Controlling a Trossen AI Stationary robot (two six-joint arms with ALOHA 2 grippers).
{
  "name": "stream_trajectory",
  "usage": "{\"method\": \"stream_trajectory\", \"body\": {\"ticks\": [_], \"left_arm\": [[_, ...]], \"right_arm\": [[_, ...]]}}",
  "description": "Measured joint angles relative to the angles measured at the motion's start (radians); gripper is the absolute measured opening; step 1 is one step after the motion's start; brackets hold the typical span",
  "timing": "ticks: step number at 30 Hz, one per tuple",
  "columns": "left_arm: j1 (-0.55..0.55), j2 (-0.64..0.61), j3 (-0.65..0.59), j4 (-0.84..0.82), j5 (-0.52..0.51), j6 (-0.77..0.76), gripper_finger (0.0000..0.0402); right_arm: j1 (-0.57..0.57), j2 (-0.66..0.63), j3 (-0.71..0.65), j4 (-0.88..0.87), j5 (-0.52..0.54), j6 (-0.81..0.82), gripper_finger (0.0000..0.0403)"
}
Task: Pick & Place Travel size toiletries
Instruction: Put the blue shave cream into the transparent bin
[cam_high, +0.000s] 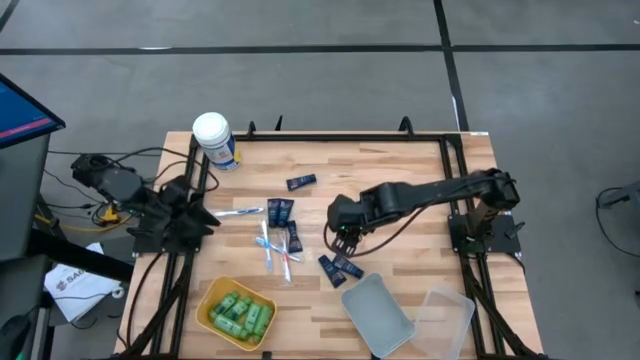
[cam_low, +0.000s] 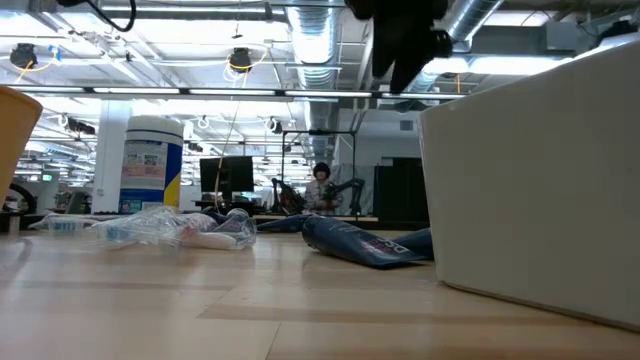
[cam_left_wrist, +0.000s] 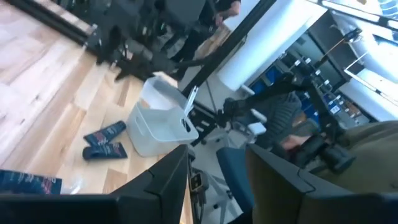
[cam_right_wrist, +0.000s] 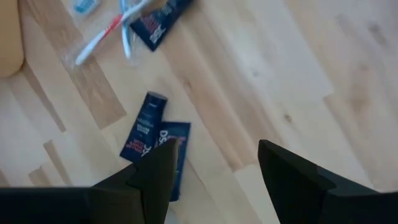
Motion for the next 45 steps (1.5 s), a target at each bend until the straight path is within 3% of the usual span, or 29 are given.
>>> {"method": "stream_trajectory", "body": {"ticks": [13, 26, 45], "left_arm": [[0.0, 0.007, 0.0, -0.001, -0.001, 0.051, 0.0143], [0.0, 0.022, 0.0, 0.002, -0.002, 0.051, 0.0143], [0.0, 0.057, 0.0, 0.0, -0.006, 0.069, 0.0143]], "right_arm": [[-0.001, 0.001, -0.238, 0.212, -0.113, 0.029, 0.0216], [-0.009, 0.155, -0.229, 0.268, -0.201, -0.03, 0.0275], [-0.016, 0.274, -0.228, 0.302, -0.325, -0.1, 0.0277]]}}
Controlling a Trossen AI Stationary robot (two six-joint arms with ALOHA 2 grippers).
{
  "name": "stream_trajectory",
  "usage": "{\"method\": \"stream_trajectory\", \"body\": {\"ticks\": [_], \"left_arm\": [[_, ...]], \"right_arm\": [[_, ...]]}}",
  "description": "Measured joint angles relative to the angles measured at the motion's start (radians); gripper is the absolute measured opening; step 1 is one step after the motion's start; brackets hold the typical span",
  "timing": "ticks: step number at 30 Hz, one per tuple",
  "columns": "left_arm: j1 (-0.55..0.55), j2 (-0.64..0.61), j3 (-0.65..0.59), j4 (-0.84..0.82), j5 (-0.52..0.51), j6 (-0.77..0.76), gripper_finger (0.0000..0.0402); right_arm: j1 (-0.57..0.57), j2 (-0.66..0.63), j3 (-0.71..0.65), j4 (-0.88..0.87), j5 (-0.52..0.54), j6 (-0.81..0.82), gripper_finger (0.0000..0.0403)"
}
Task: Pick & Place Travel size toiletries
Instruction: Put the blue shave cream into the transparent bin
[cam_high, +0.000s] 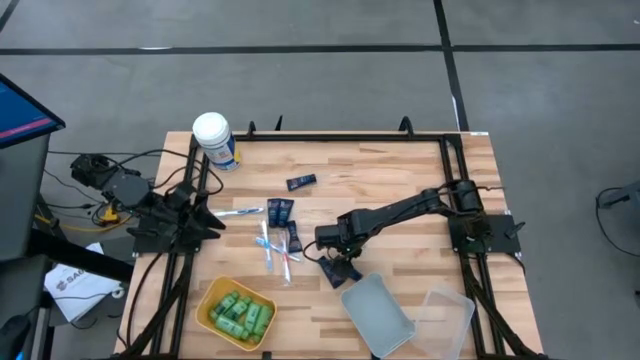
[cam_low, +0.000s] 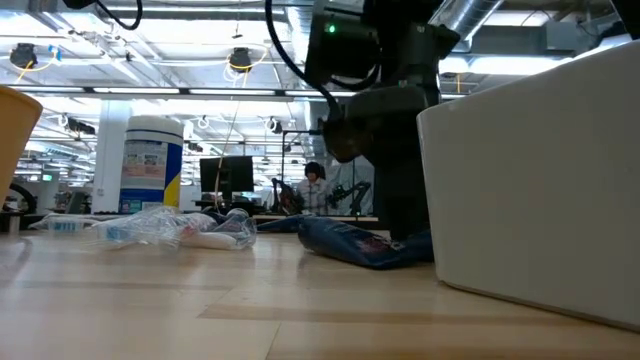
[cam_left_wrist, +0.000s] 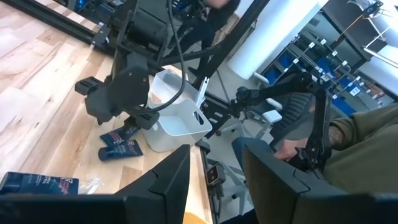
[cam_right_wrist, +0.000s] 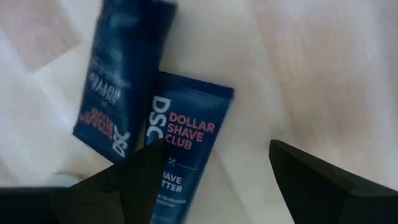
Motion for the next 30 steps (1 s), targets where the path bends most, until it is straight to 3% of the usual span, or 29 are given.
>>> {"method": "stream_trajectory", "body": {"ticks": [14, 22, 30], "left_arm": [[0.0, 0.0, 0.0, -0.002, -0.001, 0.014, 0.0143], [0.0, 0.0, 0.0, -0.006, -0.002, 0.024, 0.0143], [0.0, 0.0, 0.0, -0.005, -0.003, 0.034, 0.0143]], "right_arm": [[-0.021, 0.014, 0.001, -0.011, 0.011, -0.013, 0.0276], [-0.137, 0.005, 0.011, -0.088, 0.059, -0.013, 0.0276], [-0.211, 0.011, 0.123, -0.244, 0.125, -0.055, 0.0276]]}}
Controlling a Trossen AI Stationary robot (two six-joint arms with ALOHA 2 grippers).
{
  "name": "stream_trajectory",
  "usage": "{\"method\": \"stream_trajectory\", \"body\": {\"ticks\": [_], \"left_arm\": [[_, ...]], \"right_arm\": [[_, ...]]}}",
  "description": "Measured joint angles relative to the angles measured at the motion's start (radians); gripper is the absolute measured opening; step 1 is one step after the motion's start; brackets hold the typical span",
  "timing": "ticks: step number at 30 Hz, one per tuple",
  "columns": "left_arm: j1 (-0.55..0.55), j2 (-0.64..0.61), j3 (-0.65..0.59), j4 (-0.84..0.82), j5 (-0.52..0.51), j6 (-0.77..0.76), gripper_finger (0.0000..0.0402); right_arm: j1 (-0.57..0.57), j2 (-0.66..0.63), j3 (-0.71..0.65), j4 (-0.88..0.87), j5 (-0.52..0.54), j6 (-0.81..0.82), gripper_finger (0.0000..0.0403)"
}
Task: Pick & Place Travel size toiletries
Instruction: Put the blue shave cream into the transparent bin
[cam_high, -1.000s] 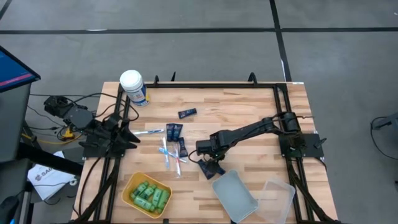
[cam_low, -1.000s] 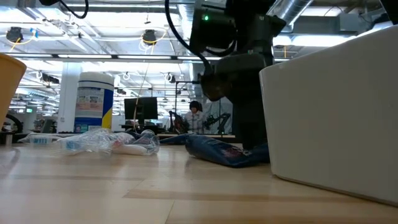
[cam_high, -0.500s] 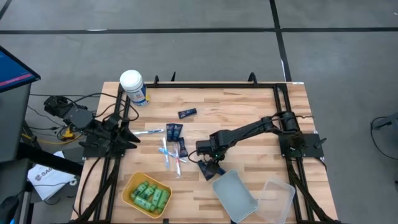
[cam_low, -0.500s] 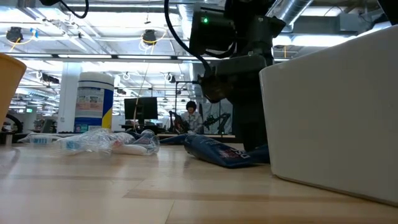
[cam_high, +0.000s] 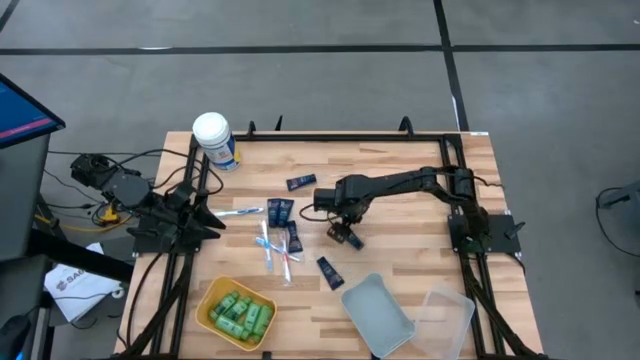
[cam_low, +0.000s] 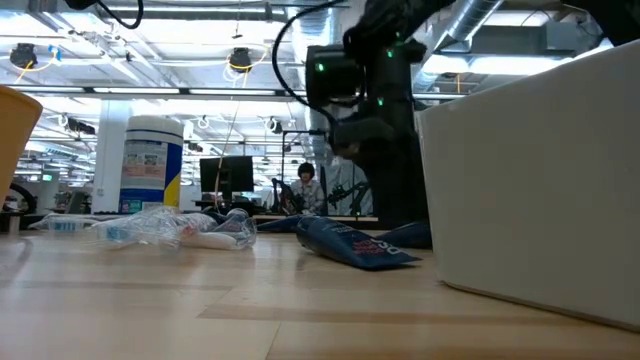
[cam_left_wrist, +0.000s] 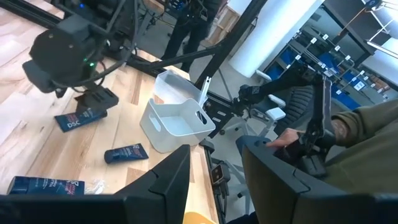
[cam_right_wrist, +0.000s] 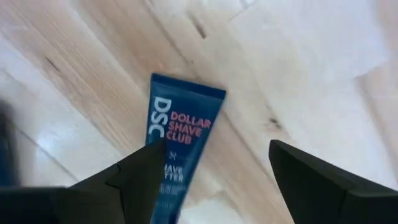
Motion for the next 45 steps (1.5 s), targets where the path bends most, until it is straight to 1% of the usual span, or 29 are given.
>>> {"method": "stream_trajectory", "body": {"ticks": [3, 5, 10, 12, 15, 17, 22, 25, 29, 32, 36, 41, 45], "left_arm": [[0.0, 0.0, 0.0, 0.0, 0.0, 0.0, 0.0143], [0.0, 0.0, 0.0, 0.0, 0.0, 0.0, 0.0143], [0.0, -0.003, 0.0, -0.003, 0.0, 0.005, 0.0143], [0.0, -0.008, 0.0, -0.002, 0.0, 0.024, 0.0143], [0.0, -0.026, 0.0, -0.003, 0.0, 0.053, 0.0143], [0.0, -0.038, 0.0, -0.003, 0.0, 0.072, 0.0143], [0.0, -0.066, 0.0, -0.005, 0.0, 0.085, 0.0143], [0.0, -0.075, 0.0, -0.005, 0.0, 0.101, 0.0143], [0.0, -0.079, 0.0, -0.008, 0.0, 0.135, 0.0143], [0.0, -0.078, 0.0, -0.013, 0.0, 0.165, 0.0143], [0.0, -0.078, 0.0, -0.016, 0.0, 0.193, 0.0143], [0.0, -0.078, 0.0, -0.019, 0.0, 0.209, 0.0143], [0.0, -0.078, 0.0, -0.02, 0.0, 0.209, 0.0143]], "right_arm": [[0.012, 0.0, 0.064, -0.06, 0.013, 0.001, 0.0276], [0.033, -0.002, 0.091, -0.059, 0.022, 0.008, 0.0276], [0.082, 0.005, 0.098, -0.054, 0.026, 0.008, 0.0276], [0.094, 0.009, 0.077, -0.05, 0.021, 0.007, 0.0276], [0.093, 0.009, 0.022, 0.025, 0.0, 0.021, 0.0276], [0.086, 0.01, -0.006, 0.034, -0.019, 0.043, 0.0276], [0.083, 0.008, -0.075, 0.093, -0.017, 0.072, 0.0276], [0.087, 0.006, -0.115, 0.161, -0.016, 0.103, 0.0276], [0.092, 0.003, -0.126, 0.17, -0.017, 0.132, 0.027], [0.093, 0.003, -0.127, 0.174, -0.009, 0.157, 0.0246], [0.092, 0.003, -0.128, 0.169, -0.016, 0.163, 0.019], [0.09, 0.002, -0.11, 0.166, -0.056, 0.153, 0.0122], [0.097, -0.01, -0.054, 0.156, -0.067, 0.131, 0.0091]]}}
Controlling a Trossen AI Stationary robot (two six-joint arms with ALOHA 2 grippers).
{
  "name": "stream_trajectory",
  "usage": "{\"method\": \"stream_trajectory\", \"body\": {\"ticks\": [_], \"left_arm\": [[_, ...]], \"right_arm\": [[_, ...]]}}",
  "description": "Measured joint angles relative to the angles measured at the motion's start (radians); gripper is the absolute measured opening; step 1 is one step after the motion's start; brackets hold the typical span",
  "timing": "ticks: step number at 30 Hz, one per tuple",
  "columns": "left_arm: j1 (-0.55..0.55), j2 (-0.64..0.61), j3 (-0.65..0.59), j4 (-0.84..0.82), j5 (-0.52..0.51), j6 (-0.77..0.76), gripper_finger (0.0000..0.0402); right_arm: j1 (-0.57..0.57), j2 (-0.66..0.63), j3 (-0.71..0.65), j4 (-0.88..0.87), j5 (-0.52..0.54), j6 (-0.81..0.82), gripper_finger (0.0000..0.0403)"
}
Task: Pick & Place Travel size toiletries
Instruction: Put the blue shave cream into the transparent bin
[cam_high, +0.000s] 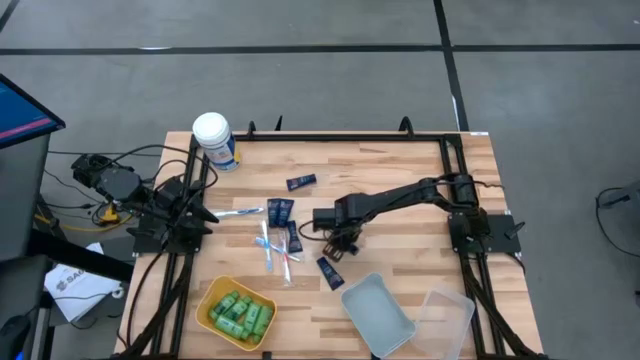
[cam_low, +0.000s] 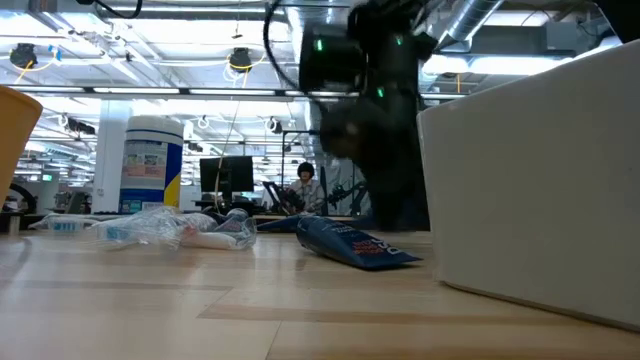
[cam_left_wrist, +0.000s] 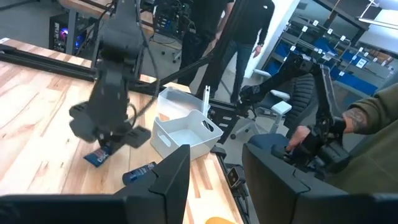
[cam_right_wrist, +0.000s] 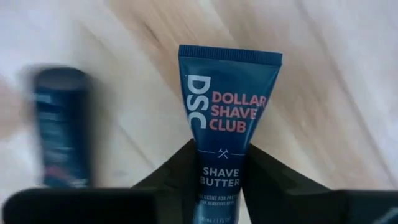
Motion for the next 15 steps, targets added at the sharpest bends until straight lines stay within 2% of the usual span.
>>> {"method": "stream_trajectory", "body": {"ticks": [6, 10, 15], "left_arm": [[0.0, -0.008, 0.0, 0.001, -0.002, -0.001, 0.0143], [0.0, -0.024, 0.0, 0.004, -0.05, 0.0, 0.0143], [0.0, -0.039, 0.001, 0.002, -0.147, 0.014, 0.0143]], "right_arm": [[0.0, -0.085, 0.054, -0.061, 0.019, -0.021, 0.0066], [0.046, -0.206, 0.06, -0.145, 0.027, 0.023, 0.0064], [0.188, -0.324, 0.059, -0.309, 0.14, 0.223, 0.0063]]}}
